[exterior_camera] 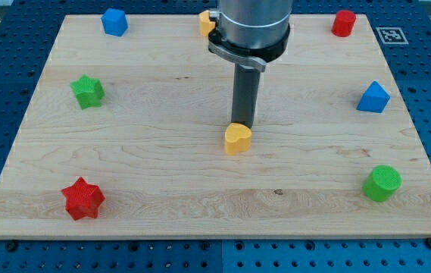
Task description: Push the yellow heart towards the bottom middle of the board
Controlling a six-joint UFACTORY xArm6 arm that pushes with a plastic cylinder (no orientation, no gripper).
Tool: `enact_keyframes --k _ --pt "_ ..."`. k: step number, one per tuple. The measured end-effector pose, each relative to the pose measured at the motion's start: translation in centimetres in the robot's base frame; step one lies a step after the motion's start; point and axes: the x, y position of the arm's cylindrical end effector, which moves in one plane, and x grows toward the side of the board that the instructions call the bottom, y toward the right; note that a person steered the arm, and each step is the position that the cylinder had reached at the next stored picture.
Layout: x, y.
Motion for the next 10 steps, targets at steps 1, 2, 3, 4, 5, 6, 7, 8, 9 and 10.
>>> enact_keyframes --k 1,2,3,4,5,6,7,8,9,10 --pt "0.1 -1.3" --pt "1.8 -1.3" --pt "3.6 -1.3" --pt "5.2 -1.2" --pt "6.1 0.4" --pt "6.1 3.5" --pt "7.3 4.1" --pt "8.9 3.9" --pt "9.8 3.8" --pt "9.7 3.9"
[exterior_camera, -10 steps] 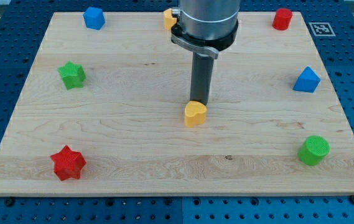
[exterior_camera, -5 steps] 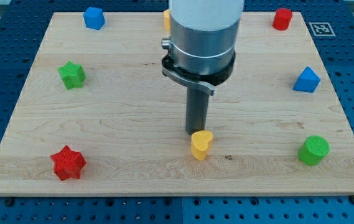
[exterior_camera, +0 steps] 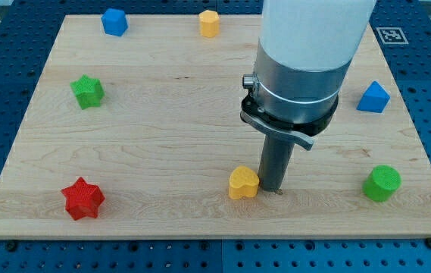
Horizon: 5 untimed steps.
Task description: Push the yellow heart towards the bottom middle of the board
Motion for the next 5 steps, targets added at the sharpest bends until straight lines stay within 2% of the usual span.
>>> enact_keyframes --k 1,3,5 --pt "-1.7 0.5" --pt "-1.9 -3.8" --pt "-3.1 -3.8"
